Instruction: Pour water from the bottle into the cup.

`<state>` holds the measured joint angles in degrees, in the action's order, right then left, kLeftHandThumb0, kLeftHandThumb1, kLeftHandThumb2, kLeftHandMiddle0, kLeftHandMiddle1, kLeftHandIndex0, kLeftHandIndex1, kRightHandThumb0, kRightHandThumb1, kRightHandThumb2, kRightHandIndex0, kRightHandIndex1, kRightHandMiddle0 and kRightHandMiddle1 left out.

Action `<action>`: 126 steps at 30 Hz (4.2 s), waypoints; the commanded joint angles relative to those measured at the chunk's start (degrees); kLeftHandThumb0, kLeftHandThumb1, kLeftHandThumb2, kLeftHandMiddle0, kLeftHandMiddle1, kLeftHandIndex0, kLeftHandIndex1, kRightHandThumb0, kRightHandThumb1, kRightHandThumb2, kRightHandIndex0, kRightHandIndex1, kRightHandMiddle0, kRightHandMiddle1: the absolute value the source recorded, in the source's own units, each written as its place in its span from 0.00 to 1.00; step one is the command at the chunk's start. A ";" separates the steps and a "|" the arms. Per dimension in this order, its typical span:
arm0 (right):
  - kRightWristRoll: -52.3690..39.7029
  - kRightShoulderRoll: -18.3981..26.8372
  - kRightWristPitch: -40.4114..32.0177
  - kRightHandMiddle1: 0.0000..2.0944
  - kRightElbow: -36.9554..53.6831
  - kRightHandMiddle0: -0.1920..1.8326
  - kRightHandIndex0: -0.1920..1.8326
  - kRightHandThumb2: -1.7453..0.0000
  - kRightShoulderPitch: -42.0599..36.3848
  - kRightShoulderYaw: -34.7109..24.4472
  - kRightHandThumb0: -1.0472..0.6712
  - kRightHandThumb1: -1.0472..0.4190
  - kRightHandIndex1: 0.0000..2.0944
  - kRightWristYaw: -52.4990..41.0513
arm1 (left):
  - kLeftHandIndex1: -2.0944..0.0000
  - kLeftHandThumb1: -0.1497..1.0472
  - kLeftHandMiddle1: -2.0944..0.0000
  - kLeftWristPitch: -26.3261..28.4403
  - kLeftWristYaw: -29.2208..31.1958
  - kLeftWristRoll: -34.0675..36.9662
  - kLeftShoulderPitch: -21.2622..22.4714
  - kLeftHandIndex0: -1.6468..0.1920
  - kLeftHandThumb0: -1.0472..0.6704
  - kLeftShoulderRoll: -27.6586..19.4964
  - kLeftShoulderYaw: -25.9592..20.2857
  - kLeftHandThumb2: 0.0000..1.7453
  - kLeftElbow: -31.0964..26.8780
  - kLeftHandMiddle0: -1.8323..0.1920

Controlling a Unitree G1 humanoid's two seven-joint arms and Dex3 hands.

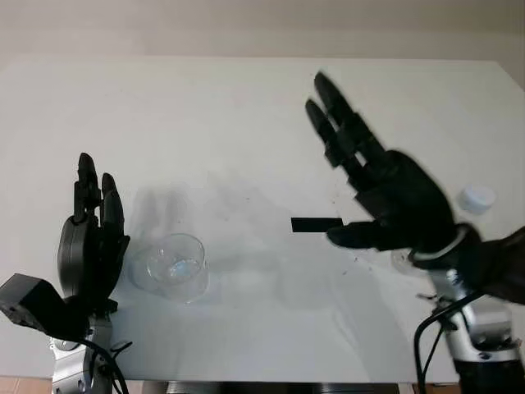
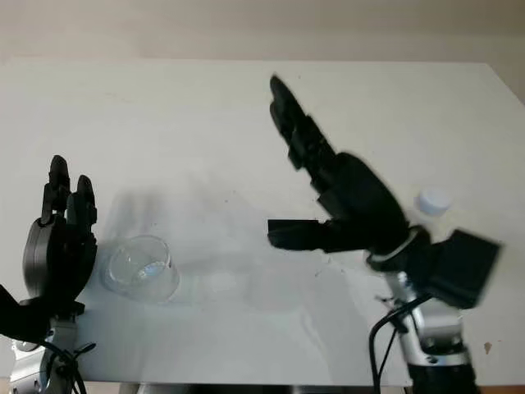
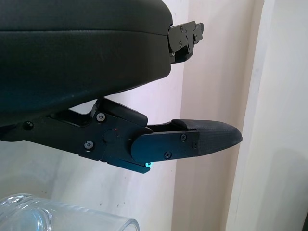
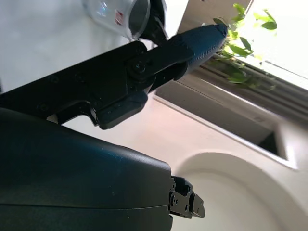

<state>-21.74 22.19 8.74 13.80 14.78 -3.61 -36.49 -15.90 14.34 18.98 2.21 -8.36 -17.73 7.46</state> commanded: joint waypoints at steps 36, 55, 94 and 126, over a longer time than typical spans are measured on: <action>-5.74 4.52 15.02 0.00 6.18 0.00 0.00 0.96 -4.78 -28.91 0.06 0.01 0.00 3.74 | 1.00 1.00 1.00 -4.75 1.92 0.90 4.08 1.00 0.17 1.55 0.38 0.31 8.06 1.00; 4.67 -2.62 5.96 0.00 -4.74 0.00 0.00 0.97 -18.93 -18.89 0.10 0.05 0.00 13.94 | 1.00 1.00 1.00 -0.74 2.06 2.32 2.64 1.00 0.18 -0.82 -1.63 0.30 5.71 1.00; 4.82 -7.27 6.52 0.02 -22.23 0.00 0.00 0.97 -16.75 -11.68 0.07 0.05 0.00 13.30 | 1.00 1.00 1.00 1.12 1.76 2.53 1.27 1.00 0.18 -2.67 -3.00 0.31 3.38 1.00; 14.75 -9.48 4.97 0.93 -21.80 0.44 0.55 0.84 -13.30 -8.66 0.30 0.00 0.88 25.25 | 1.00 1.00 1.00 1.73 2.98 4.21 0.15 1.00 0.20 -2.47 -3.26 0.33 1.65 1.00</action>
<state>-7.34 12.04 13.48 -8.84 1.91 -11.96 -11.65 -14.40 17.14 22.92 3.35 -10.90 -20.86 9.52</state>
